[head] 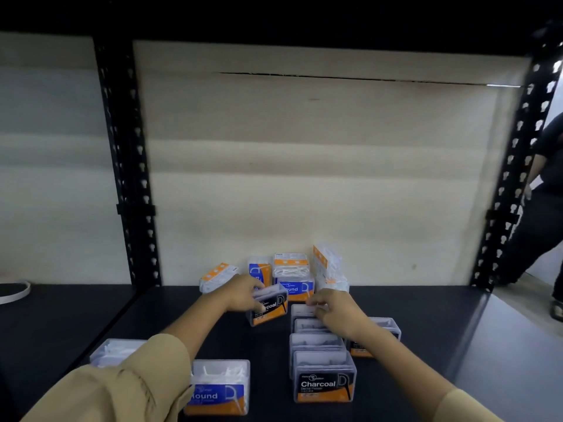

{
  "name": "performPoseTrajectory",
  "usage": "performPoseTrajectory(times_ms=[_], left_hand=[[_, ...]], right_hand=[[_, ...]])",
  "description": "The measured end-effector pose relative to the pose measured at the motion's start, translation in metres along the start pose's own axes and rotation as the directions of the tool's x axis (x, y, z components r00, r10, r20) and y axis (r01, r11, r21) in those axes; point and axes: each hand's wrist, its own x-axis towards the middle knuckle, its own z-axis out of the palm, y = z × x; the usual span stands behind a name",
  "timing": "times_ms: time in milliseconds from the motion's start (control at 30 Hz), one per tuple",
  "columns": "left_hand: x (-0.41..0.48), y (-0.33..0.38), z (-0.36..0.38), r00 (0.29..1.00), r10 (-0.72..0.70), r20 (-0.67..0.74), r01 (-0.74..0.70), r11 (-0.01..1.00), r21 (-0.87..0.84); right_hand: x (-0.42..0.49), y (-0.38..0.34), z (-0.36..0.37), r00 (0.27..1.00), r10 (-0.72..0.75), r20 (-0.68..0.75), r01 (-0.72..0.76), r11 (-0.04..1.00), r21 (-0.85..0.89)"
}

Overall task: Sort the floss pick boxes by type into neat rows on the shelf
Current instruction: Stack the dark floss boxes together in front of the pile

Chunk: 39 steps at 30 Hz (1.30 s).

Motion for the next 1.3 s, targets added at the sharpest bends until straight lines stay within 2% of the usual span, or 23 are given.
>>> performPoseTrajectory(times_ms=[167,400,633,800,900,1000,1133,1300], left_hand=[[-0.003,0.001,0.001,0.996,0.018,-0.09,-0.021,0.999,-0.033],[-0.019,0.02,-0.016,0.974,0.09,-0.208,-0.108,0.991,-0.079],[-0.041,0.043,-0.025,0.956,0.162,-0.245,-0.195,0.974,-0.117],[-0.064,0.047,-0.02,0.933,0.168,-0.319,-0.251,0.937,-0.242],[-0.084,0.051,-0.012,0.926,0.202,-0.32,-0.3,0.907,-0.297],[-0.109,0.048,0.001,0.933,0.246,-0.262,-0.301,0.934,-0.195],[-0.139,0.034,0.024,0.969,0.175,-0.174,-0.169,0.984,0.05],[-0.166,0.024,0.044,0.981,0.134,-0.141,-0.095,0.963,0.254]], right_hand=[[-0.005,0.0,-0.003,0.999,-0.032,-0.018,0.032,0.999,-0.009],[-0.007,-0.017,-0.012,0.979,-0.127,-0.16,0.125,0.992,-0.022],[-0.002,-0.041,-0.01,0.976,-0.195,-0.099,0.183,0.976,-0.117],[-0.007,-0.043,-0.012,0.96,-0.208,-0.19,0.196,0.978,-0.077],[-0.017,-0.036,-0.02,0.94,-0.18,-0.292,0.181,0.983,-0.021],[-0.036,-0.026,-0.032,0.913,-0.115,-0.391,0.146,0.988,0.05],[-0.068,-0.007,-0.043,0.886,-0.078,-0.457,0.117,0.991,0.058],[-0.111,0.017,-0.046,0.867,-0.022,-0.499,0.067,0.995,0.074]])
